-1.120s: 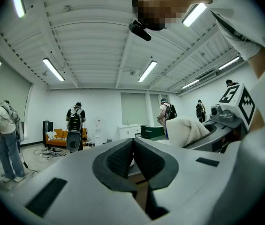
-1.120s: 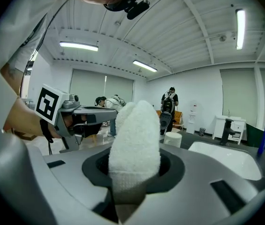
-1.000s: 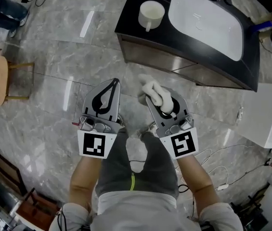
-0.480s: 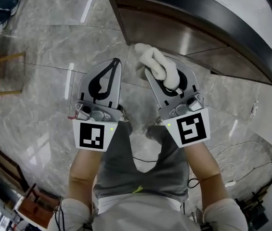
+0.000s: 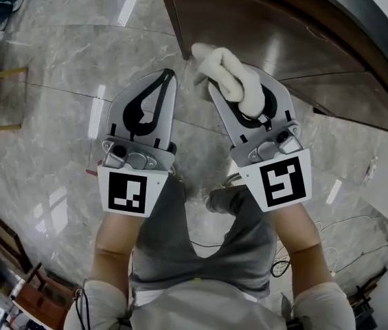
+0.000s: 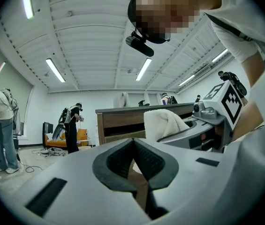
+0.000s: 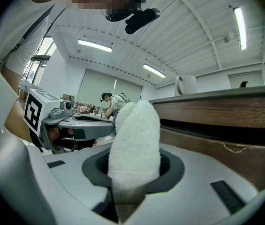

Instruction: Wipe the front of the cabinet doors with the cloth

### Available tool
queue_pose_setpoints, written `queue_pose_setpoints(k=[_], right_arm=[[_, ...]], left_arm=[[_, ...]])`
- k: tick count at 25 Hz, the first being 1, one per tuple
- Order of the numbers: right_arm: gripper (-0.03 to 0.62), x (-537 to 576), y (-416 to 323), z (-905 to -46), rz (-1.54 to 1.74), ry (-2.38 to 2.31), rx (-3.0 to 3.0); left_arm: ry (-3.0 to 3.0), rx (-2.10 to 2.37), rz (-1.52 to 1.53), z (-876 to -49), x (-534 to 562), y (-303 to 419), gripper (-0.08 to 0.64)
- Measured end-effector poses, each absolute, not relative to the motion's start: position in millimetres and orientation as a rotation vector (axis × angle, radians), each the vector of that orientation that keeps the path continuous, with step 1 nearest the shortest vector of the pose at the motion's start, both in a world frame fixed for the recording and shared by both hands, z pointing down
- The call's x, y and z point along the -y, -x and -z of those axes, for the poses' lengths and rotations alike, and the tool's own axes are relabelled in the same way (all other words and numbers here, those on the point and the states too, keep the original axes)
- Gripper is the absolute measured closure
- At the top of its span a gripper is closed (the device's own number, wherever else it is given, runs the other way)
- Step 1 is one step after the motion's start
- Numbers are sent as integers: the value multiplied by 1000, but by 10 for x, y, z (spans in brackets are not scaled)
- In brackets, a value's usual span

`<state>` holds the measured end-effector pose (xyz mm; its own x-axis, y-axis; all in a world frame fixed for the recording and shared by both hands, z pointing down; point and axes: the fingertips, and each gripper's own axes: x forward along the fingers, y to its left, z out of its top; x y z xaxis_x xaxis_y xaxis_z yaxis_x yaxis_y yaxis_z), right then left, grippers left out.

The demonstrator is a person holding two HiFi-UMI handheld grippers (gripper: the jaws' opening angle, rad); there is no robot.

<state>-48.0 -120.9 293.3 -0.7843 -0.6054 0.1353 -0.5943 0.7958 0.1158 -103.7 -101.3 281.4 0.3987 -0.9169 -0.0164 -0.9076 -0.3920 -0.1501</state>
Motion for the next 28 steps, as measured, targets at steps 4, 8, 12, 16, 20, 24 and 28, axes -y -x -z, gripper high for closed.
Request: queue_pose_setpoints(k=[4, 8, 12, 16, 20, 24, 28], right_arm=[[457, 1359, 613, -3284, 149, -945, 2846], [457, 1464, 671, -3496, 218, -949, 2871], [457, 1595, 716, -3655, 357, -959, 2878], [457, 1601, 750, -3776, 402, -952, 2896], [457, 1646, 838, -3705, 506, -957, 2882], [457, 1810, 946, -3579, 565, -974, 2874], [457, 1922, 1007, -3485, 589, -974, 2871]], left_arm=[[2492, -1612, 80, -3237, 1138, 1117, 541], [2454, -1571, 53, -3487, 1231, 1133, 541], [2390, -1512, 2, -3648, 1376, 1146, 541], [2349, -1492, -45, -3756, 1372, 1136, 541], [2325, -1456, -75, -3789, 1315, 1134, 541], [2306, -1443, -100, -3782, 1328, 1201, 541], [2301, -1472, -123, -3784, 1328, 1249, 541]])
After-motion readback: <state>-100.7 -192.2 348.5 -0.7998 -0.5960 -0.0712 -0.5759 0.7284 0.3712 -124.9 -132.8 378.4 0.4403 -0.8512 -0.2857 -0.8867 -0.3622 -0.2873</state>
